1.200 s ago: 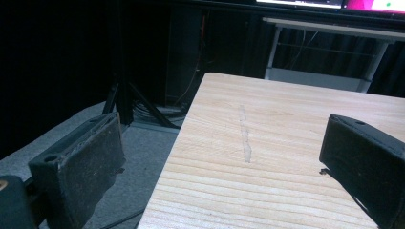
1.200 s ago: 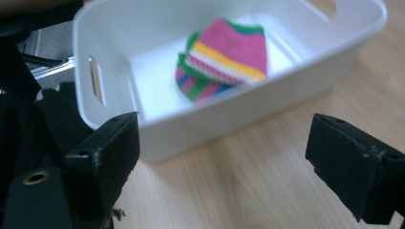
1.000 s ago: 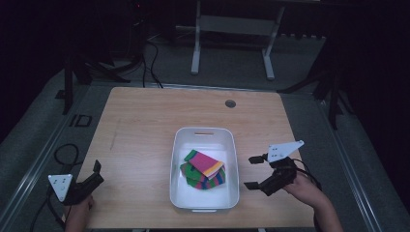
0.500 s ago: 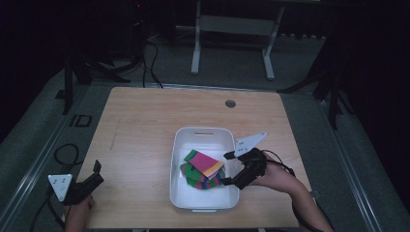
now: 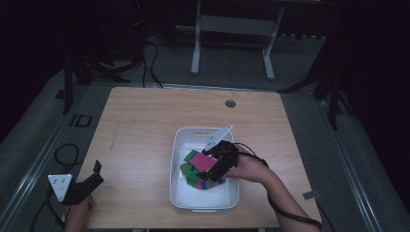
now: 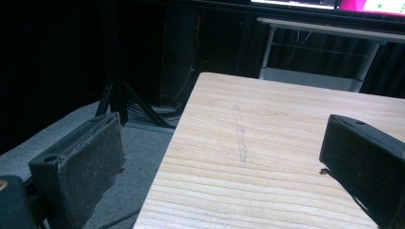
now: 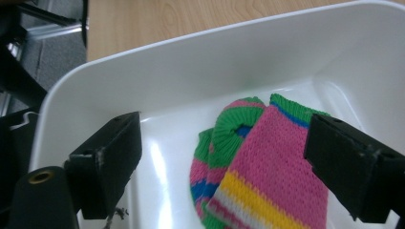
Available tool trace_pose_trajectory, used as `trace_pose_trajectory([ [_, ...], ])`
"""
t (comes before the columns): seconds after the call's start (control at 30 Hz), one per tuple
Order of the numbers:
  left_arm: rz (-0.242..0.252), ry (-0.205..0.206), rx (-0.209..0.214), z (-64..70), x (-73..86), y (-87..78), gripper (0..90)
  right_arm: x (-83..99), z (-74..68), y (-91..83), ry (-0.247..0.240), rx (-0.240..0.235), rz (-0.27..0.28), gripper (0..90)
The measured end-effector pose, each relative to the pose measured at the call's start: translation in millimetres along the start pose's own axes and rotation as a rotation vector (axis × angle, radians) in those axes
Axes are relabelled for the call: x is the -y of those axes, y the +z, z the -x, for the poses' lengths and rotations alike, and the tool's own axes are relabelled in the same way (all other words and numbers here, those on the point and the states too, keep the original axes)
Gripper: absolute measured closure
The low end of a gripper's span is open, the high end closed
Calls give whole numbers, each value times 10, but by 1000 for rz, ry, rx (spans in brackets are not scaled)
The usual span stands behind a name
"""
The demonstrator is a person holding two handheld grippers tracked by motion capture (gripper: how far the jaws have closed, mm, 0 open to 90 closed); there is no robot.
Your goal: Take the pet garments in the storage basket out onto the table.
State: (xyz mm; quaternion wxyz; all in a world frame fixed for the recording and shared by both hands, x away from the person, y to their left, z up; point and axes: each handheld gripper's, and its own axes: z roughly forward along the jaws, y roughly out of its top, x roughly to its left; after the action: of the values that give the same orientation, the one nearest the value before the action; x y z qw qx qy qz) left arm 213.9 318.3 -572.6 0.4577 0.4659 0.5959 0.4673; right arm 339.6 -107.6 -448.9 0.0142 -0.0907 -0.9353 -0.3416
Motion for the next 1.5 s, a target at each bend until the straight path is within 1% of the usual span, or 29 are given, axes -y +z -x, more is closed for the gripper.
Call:
trace_pose_trajectory([
  [0.13, -2, 1, 2, -1, -1, 0, 18, -39, 44, 164, 12, 6, -40, 130],
  [0.27, -3, -1, 3, -3, -1, 1, 18, -42, 75, 342, 24, -1, -86, 132],
  [0.33, -3, -1, 4, -3, -1, 0, 18, -35, 92, 419, 27, 12, -110, 133],
  [0.37, -2, -1, 4, -3, -1, 0, 18, -30, 98, 454, 33, 15, -128, 133],
  [0.5, -2, 3, 4, 3, 0, 1, 18, -39, 106, 584, 28, 43, -206, 136],
  [0.67, 1, 0, 5, 0, 1, -1, 18, -26, 94, 797, 23, 64, -338, 141],
  [0.73, -2, 0, 6, -1, 0, 0, 18, -20, 80, 855, 5, 105, -380, 159],
  [0.77, -1, 1, 6, -1, 0, 0, 18, -20, 78, 870, 6, 112, -387, 163],
  [0.83, 0, 1, 6, -1, 0, 0, 18, -11, 70, 899, -9, 131, -415, 179],
  [0.87, 1, 1, 6, 0, 1, -1, 18, 0, 61, 922, -18, 154, -438, 207],
  [0.9, 1, 1, 6, 1, 1, -1, 18, 11, 51, 954, -32, 175, -467, 216],
  [0.93, 2, 1, 6, 1, 1, -2, 18, 16, 47, 974, -37, 171, -477, 237],
  [1.0, 1, 1, 6, 0, 1, -1, 18, 13, 34, 965, -46, 155, -473, 313],
  [1.03, 0, 1, 5, 0, 0, 0, 18, 12, 29, 958, -49, 139, -472, 383],
  [1.07, 0, 1, 6, 0, 0, 0, 18, 5, 21, 947, -52, 132, -470, 486],
  [1.1, 0, 1, 5, 0, 0, 0, 18, -5, 15, 934, -59, 140, -469, 559],
  [1.17, 1, 0, 6, -2, 0, -1, 18, -12, 9, 922, -68, 151, -469, 626],
  [1.23, 0, -1, 5, -3, 0, -1, 18, -25, 1, 889, -74, 156, -466, 657],
  [1.3, -1, -1, 5, -3, -1, 0, 18, -43, -1, 836, -70, 160, -448, 666],
  [1.43, 0, 0, 6, -3, 0, 0, 19, -100, 3, 650, -45, 172, -371, 670],
  [1.5, -1, 0, 5, -2, -1, 0, 18, -140, -4, 538, -49, 181, -336, 670],
])
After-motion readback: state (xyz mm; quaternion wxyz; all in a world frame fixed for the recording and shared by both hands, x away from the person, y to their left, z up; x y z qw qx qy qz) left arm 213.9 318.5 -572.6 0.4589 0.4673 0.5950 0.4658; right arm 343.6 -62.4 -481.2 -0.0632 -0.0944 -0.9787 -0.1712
